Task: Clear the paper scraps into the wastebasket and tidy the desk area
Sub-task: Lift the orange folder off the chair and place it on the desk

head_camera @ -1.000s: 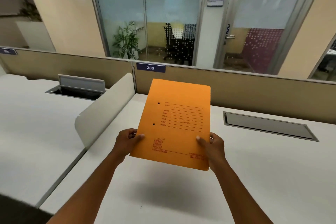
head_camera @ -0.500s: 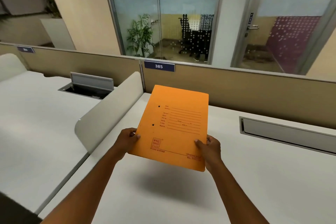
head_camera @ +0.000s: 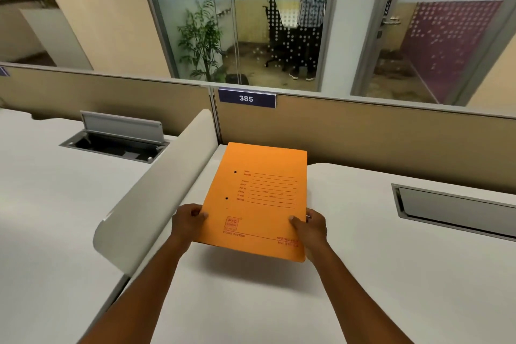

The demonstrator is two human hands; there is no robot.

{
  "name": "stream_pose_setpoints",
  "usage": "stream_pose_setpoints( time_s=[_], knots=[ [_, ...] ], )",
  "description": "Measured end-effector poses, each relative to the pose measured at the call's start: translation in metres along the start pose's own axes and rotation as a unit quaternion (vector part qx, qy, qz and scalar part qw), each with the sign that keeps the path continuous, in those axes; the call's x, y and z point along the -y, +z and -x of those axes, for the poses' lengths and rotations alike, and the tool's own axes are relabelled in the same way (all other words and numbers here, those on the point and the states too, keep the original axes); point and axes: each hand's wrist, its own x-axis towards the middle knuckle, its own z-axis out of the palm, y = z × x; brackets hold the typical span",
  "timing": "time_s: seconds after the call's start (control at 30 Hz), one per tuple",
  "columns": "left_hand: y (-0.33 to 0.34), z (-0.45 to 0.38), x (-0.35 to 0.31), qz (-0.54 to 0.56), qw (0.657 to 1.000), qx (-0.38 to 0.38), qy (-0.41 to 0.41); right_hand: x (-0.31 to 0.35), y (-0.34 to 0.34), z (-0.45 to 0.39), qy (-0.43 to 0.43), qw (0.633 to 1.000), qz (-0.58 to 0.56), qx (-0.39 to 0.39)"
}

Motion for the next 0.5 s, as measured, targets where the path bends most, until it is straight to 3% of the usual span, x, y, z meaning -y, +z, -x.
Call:
stream_pose_setpoints(
  time_s=[0.27,0.5],
  knots=[
    [-0.001,-0.061,0.020,-0.053,0.996,0.066,-0.018,-0.004,0.048,-0.048,0.033,0.999,0.007,-0.009],
    [0.008,-0.101,0.039,-0.077,0.997,0.009,-0.012,-0.012,0.085,-0.080,0.050,0.998,0.016,-0.022]
  ],
)
